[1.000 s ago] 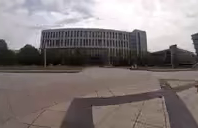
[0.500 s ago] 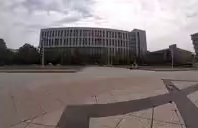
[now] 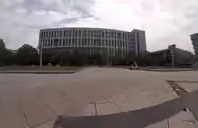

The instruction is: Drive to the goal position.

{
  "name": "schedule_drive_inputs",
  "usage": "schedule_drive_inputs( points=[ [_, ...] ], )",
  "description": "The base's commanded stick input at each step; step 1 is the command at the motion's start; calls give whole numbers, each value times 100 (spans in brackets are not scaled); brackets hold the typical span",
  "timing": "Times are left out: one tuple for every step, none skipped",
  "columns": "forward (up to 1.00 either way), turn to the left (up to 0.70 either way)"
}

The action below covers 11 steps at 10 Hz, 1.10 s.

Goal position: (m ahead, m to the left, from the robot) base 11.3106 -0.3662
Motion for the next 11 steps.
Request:
schedule_drive_inputs(
  points=[
    [70, 0],
    [70, 0],
    [70, 0],
    [70, 0],
    [70, 0],
    [70, 0],
    [70, 0],
    [70, 0],
    [70, 0],
    [70, 0],
    [70, 0]
  ],
)
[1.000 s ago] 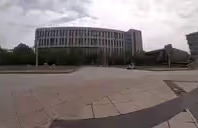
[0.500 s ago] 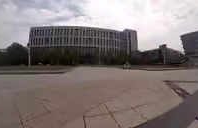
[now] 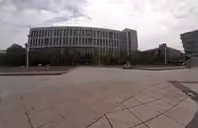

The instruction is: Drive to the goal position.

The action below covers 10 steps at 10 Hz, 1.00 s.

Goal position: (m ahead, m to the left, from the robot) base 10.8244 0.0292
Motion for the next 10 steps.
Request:
schedule_drive_inputs(
  points=[
    [70, 0],
    [70, 0],
    [70, 0],
    [70, 0],
    [70, 0],
    [70, 0],
    [70, 0],
    [70, 0],
    [70, 0],
    [70, 0]
  ],
)
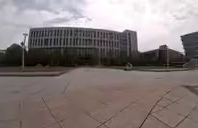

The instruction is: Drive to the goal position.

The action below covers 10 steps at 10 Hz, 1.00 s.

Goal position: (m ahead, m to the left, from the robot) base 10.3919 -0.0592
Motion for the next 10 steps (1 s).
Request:
schedule_drive_inputs(
  points=[
    [70, 0],
    [70, 0],
    [70, 0],
    [70, 0],
    [70, 0],
    [70, 0],
    [70, 0],
    [70, 0],
    [70, 0],
    [70, 0]
  ],
)
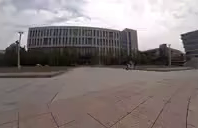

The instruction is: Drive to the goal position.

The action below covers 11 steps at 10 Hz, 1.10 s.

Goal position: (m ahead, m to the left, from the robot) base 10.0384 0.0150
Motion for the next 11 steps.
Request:
schedule_drive_inputs(
  points=[
    [70, 0],
    [70, 0],
    [70, 0],
    [70, 0],
    [70, 0],
    [70, 0],
    [70, 0],
    [70, 0],
    [70, 0],
    [70, 0],
    [70, 0]
  ],
)
